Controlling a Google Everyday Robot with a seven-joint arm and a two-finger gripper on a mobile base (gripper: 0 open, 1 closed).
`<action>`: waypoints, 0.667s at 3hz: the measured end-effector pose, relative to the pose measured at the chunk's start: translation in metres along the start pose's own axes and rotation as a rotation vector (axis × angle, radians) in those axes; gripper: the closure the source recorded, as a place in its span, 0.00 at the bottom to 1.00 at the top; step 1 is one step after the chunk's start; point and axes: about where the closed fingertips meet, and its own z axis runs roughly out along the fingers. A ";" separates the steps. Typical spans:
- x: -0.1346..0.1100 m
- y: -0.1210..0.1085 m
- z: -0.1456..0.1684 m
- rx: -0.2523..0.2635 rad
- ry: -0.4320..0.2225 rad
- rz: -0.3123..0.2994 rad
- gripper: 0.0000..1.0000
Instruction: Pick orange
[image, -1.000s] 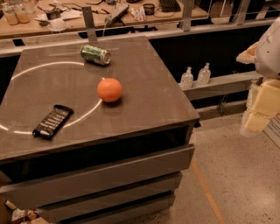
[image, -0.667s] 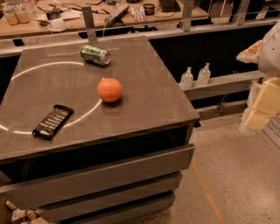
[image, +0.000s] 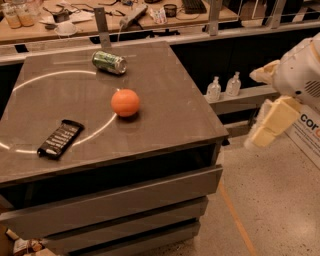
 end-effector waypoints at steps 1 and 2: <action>-0.046 -0.008 0.042 -0.021 -0.264 0.020 0.00; -0.085 -0.015 0.038 0.005 -0.380 0.035 0.00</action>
Offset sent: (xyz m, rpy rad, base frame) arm 0.0237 0.0425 -0.0117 0.2027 -0.0430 0.0285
